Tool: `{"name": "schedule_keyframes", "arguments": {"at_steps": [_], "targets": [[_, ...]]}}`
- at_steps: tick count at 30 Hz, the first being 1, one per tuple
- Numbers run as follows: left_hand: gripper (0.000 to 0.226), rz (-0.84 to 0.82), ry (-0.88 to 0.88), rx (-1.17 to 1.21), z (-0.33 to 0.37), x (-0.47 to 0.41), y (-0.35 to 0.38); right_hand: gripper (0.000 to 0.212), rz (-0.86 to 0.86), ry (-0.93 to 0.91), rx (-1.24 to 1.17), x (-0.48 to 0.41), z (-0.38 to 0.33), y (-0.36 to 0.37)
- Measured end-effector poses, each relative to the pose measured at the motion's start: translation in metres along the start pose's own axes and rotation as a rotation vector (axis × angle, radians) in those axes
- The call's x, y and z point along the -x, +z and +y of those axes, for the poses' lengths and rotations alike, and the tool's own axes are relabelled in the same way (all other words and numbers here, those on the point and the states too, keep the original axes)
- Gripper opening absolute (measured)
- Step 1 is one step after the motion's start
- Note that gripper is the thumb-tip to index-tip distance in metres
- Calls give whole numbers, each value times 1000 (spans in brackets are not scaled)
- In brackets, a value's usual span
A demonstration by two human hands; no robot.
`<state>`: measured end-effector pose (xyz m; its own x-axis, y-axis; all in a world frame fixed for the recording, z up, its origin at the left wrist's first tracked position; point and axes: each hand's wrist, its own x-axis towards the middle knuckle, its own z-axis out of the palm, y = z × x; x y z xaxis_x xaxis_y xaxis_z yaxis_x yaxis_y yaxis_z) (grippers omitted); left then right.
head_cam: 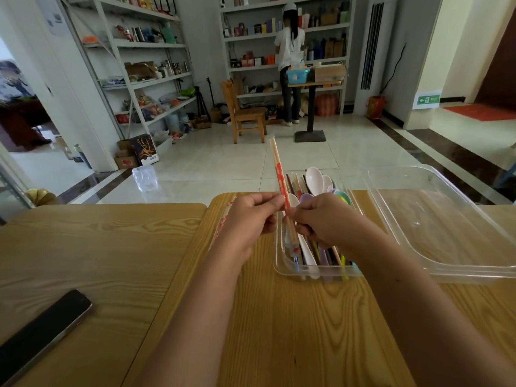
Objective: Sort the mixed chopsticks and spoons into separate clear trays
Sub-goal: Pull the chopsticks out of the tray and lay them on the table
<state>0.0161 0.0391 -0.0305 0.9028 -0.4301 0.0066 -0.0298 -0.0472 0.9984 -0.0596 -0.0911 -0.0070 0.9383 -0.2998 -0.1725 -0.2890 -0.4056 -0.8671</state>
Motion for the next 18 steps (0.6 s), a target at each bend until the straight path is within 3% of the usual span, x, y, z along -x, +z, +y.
{"name": "schedule_keyframes", "arguments": {"at_steps": [4, 8, 13, 18], "targets": [[11, 15, 0, -37, -1, -1, -3, 25, 7, -23, 4, 0, 1, 2], [9, 142, 27, -107, -3, -6, -20, 20, 91, -71, 29, -2, 7, 2], [8, 263, 24, -358, -18, -15, -46, 19, 127, -86, -3, -3, 12, -2], [8, 267, -30, -638, -41, -20, -47, 17, 131, -110, 44, -4, 14, -1]]}}
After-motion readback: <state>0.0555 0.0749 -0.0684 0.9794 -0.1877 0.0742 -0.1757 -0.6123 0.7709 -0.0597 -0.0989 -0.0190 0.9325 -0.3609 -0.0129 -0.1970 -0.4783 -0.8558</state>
